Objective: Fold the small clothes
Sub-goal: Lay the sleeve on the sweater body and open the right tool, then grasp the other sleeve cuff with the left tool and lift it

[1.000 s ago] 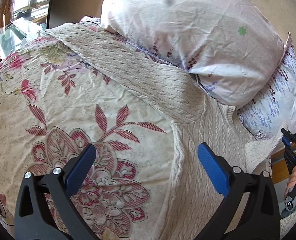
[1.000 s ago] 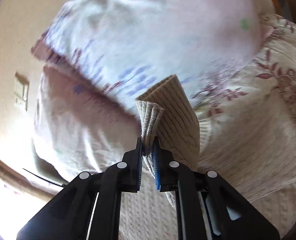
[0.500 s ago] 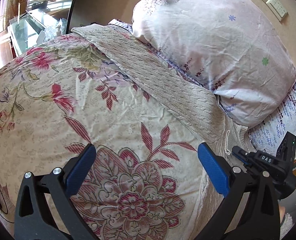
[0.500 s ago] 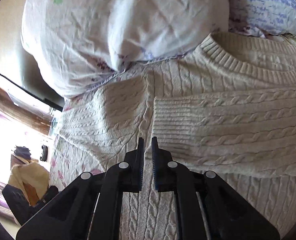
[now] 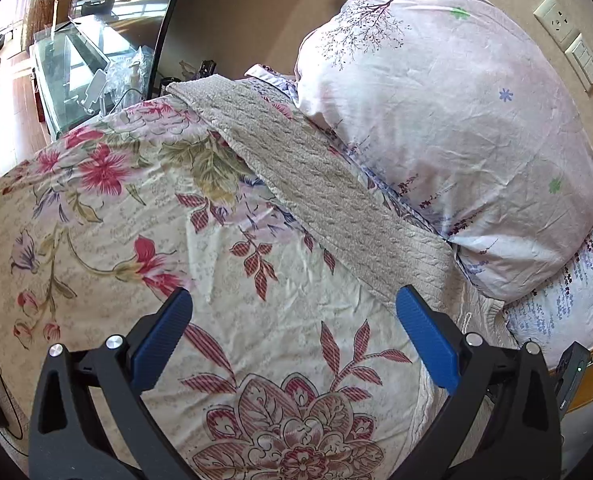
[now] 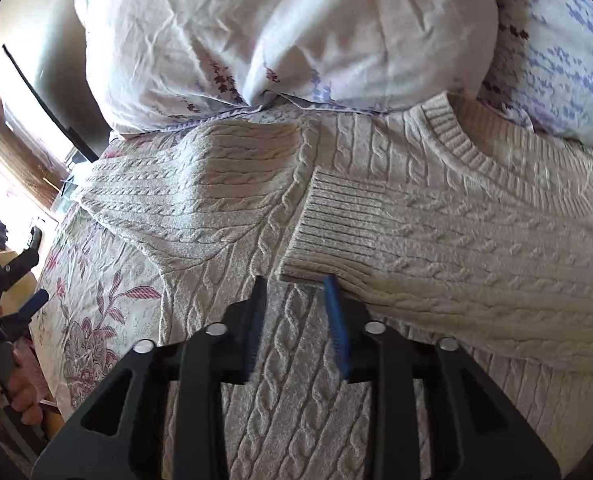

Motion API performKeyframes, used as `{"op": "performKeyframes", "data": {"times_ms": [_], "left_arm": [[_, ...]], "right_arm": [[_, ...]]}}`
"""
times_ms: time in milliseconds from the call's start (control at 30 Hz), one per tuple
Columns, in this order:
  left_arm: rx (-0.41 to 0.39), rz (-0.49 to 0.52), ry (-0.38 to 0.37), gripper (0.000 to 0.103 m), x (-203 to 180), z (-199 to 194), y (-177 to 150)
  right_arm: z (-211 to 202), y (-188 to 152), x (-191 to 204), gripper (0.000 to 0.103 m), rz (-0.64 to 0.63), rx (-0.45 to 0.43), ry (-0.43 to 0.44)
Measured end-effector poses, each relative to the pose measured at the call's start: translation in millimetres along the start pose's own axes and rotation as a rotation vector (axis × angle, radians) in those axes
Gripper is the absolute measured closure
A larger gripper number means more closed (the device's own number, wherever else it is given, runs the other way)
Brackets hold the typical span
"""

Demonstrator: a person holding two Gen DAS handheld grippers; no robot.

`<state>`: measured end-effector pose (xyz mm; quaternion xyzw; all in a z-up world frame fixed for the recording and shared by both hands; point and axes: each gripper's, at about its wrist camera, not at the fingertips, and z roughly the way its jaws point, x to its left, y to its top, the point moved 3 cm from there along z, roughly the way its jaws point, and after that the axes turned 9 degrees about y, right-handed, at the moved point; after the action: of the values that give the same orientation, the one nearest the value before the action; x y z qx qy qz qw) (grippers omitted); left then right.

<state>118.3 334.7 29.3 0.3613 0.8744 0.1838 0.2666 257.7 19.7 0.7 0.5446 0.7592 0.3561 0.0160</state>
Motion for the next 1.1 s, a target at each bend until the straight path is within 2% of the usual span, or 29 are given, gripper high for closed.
{"op": "performKeyframes", "data": {"times_ms": [133, 267, 333, 367, 400, 433, 500, 567, 633, 667, 733, 767, 800, 900, 967, 1067, 1100], "left_arm": [[-0.007, 0.018, 0.009, 0.002, 2.7, 2.0, 7.5], [0.014, 0.014, 0.018, 0.002, 9.7, 10.8, 16.9], [0.039, 0.004, 0.011, 0.002, 11.9, 17.4, 23.1], [0.052, -0.004, 0.005, 0.002, 13.1, 21.0, 26.7], [0.063, -0.016, 0.001, 0.002, 14.4, 25.0, 30.8], [0.07, -0.031, -0.002, 0.002, 15.9, 28.8, 35.0], [0.08, -0.066, -0.01, 0.002, 18.6, 35.8, 42.5], [0.088, -0.102, -0.034, 0.002, 19.8, 43.2, 48.8], [0.098, -0.132, -0.06, 0.002, 19.5, 51.7, 52.6], [0.113, -0.148, -0.076, 0.002, 18.0, 56.9, 53.2], [0.157, -0.188, -0.114, 0.006, 12.8, 66.8, 50.4], [0.177, -0.208, -0.143, 0.007, 9.3, 70.6, 48.1], [0.199, -0.227, -0.166, 0.011, 4.8, 74.7, 44.6], [0.21, -0.257, -0.195, 0.012, -10.6, 77.9, 38.2], [0.239, -0.292, -0.221, 0.017, -20.0, 82.0, 32.5], [0.223, -0.311, -0.213, 0.018, -31.3, 84.9, 29.1], [0.233, -0.329, -0.227, 0.023, -35.0, 87.1, 27.5]], "right_arm": [[-3.8, 4.4, -7.4, 0.047, -0.006, -0.023, -0.022], [10.0, 0.8, -8.3, 0.049, -0.058, 0.019, -0.084], [15.6, -0.4, -6.4, 0.063, -0.106, 0.022, -0.142], [16.7, 0.7, -8.1, 0.074, -0.108, 0.02, -0.154], [16.3, 3.1, -11.8, 0.086, -0.087, 0.016, -0.144], [15.6, 5.6, -16.3, 0.093, -0.062, 0.014, -0.132], [10.3, 13.1, -22.1, 0.094, 0.001, -0.009, -0.09], [4.5, 18.0, -22.1, 0.094, 0.001, -0.023, -0.091], [12.0, 15.7, -21.6, 0.094, -0.006, 0.033, -0.096], [14.0, 13.0, -22.1, 0.09, 0.011, 0.054, -0.085], [6.5, 10.2, -25.6, 0.071, 0.079, 0.042, -0.02], [0.5, 9.9, -27.6, 0.045, 0.12, 0.034, 0.017], [-7.5, 10.1, -28.6, 0.029, 0.145, 0.015, 0.039], [-27.6, 7.8, -27.5, 0.028, 0.159, -0.026, 0.073], [-39.4, 3.7, -31.2, 0.028, 0.181, -0.043, 0.09], [-48.4, -3.6, -39.4, 0.028, 0.229, -0.051, 0.106], [-51.1, -6.9, -42.7, 0.028, 0.243, -0.05, 0.108]]}}
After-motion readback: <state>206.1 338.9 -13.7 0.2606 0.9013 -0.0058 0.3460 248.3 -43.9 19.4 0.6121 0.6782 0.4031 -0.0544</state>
